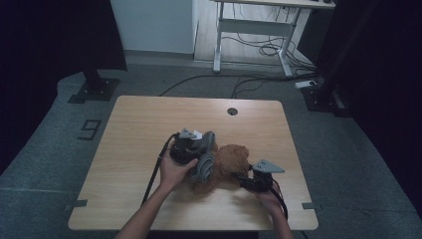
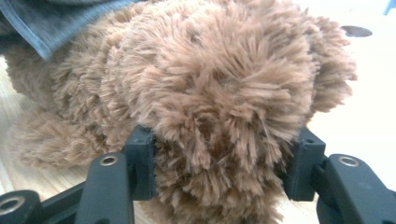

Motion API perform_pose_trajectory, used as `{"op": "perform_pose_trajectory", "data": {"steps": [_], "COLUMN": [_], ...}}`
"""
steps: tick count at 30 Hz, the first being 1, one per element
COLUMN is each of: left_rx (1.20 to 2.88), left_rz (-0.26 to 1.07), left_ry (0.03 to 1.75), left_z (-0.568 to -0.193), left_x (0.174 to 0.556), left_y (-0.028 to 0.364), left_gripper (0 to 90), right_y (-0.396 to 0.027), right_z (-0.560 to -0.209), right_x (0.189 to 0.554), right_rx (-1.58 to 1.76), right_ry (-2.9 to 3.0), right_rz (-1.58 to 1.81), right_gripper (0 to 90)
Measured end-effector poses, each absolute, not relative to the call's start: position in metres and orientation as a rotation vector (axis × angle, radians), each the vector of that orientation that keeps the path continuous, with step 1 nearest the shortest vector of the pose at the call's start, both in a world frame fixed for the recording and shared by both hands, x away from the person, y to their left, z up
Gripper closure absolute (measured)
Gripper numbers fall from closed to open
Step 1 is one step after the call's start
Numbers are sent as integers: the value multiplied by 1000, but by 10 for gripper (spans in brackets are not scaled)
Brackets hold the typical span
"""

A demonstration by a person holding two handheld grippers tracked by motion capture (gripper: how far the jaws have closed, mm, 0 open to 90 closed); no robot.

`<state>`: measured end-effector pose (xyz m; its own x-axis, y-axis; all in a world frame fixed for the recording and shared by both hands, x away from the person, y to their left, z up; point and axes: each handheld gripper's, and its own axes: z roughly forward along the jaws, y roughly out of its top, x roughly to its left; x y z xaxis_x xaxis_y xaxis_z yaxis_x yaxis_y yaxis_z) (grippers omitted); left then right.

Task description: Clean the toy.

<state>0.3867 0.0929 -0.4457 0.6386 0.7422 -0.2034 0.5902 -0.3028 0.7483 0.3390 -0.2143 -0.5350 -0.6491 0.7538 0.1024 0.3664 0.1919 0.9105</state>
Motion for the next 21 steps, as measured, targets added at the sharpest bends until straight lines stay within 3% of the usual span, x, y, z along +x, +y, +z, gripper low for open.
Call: {"op": "perform_pose_trajectory", "data": {"steps": [13, 16, 21], "left_rx": [1992, 1890, 1933], "left_rz": [263, 86, 162], "left_ry": [1218, 1264, 1245], "left_z": [-475, -493, -488], "left_x": [383, 387, 385], "left_y": [163, 176, 172], "left_gripper": [788, 789, 791], "right_y": [-216, -216, -216], "right_z": [-538, -538, -538], "right_x": [339, 339, 339], "right_rx": [1057, 1061, 1065], "right_ry": [2112, 2110, 2106], "right_rz": [1462, 1467, 1466], "right_gripper": [431, 432, 433]}}
